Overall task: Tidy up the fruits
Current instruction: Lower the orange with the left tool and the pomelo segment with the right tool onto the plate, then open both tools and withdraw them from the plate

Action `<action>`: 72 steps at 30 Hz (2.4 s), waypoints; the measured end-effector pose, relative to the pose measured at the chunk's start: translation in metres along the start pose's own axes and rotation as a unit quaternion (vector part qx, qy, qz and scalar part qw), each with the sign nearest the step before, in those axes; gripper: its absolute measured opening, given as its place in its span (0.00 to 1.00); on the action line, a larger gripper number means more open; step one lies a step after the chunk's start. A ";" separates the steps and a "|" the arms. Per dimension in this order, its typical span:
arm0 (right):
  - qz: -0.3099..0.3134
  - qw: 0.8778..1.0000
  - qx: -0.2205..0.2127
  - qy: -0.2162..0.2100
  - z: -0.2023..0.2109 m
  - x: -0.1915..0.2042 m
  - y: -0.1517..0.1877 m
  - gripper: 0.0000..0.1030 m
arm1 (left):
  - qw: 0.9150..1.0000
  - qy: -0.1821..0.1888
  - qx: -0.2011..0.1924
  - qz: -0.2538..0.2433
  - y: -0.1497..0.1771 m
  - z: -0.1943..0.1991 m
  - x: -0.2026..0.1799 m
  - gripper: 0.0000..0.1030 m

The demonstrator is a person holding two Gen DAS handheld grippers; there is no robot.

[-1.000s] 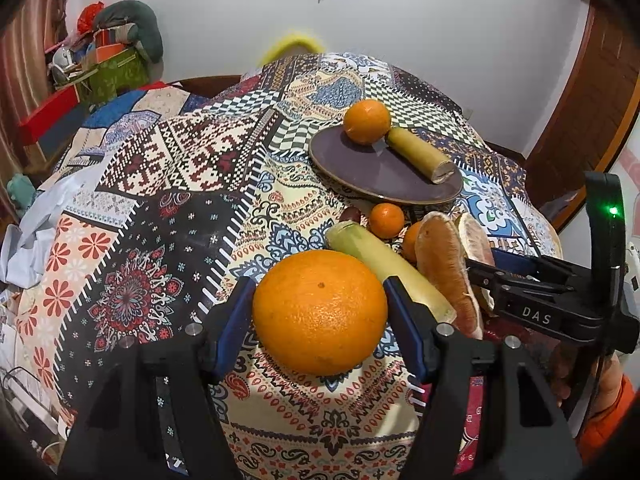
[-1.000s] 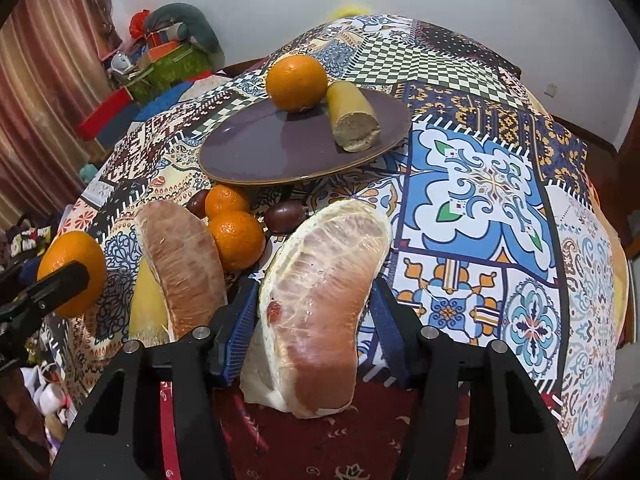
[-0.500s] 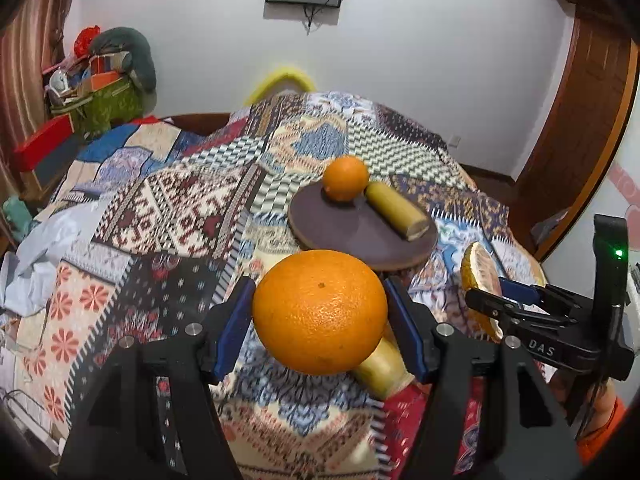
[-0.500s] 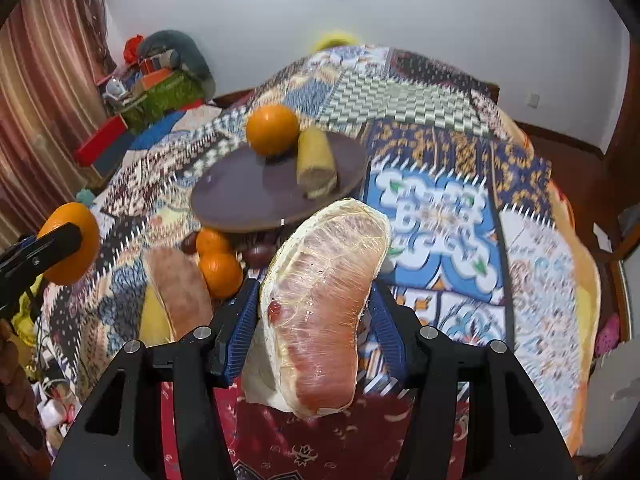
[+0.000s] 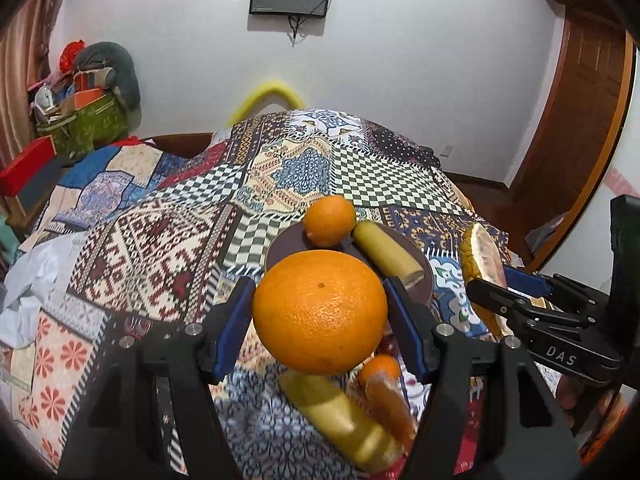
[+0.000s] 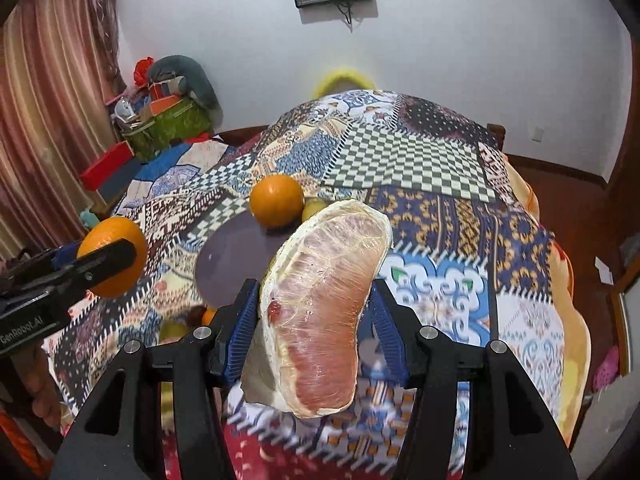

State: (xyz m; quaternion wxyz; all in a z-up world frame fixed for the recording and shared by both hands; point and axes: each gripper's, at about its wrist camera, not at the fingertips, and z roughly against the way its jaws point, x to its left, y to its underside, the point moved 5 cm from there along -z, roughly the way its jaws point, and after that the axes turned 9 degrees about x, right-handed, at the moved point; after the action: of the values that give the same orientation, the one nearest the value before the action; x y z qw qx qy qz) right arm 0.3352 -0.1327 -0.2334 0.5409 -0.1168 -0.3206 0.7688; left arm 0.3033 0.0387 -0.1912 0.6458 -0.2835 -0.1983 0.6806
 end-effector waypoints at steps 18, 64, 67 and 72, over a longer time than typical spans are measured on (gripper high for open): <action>0.037 0.999 0.010 -0.020 -0.059 0.016 -0.042 0.50 | 1.000 -0.009 0.021 -0.012 -0.034 -0.073 0.021 0.63; 0.045 0.998 0.013 -0.038 -0.041 0.016 -0.047 0.51 | 0.999 -0.012 0.037 -0.038 -0.051 -0.060 0.016 0.68; 0.049 0.998 0.004 -0.036 -0.026 0.022 -0.043 0.51 | 0.999 -0.017 0.017 -0.040 -0.049 -0.033 0.013 0.68; 0.056 0.998 -0.007 -0.033 -0.001 0.033 -0.033 0.51 | 0.999 -0.015 -0.009 -0.034 -0.042 0.010 0.011 0.71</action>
State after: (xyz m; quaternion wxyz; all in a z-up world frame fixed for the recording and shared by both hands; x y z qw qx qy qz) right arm 0.3475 -0.0959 -0.2084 0.4851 -0.1131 -0.3361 0.7994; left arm 0.3287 0.0541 -0.1580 0.6627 -0.2722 -0.2238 0.6608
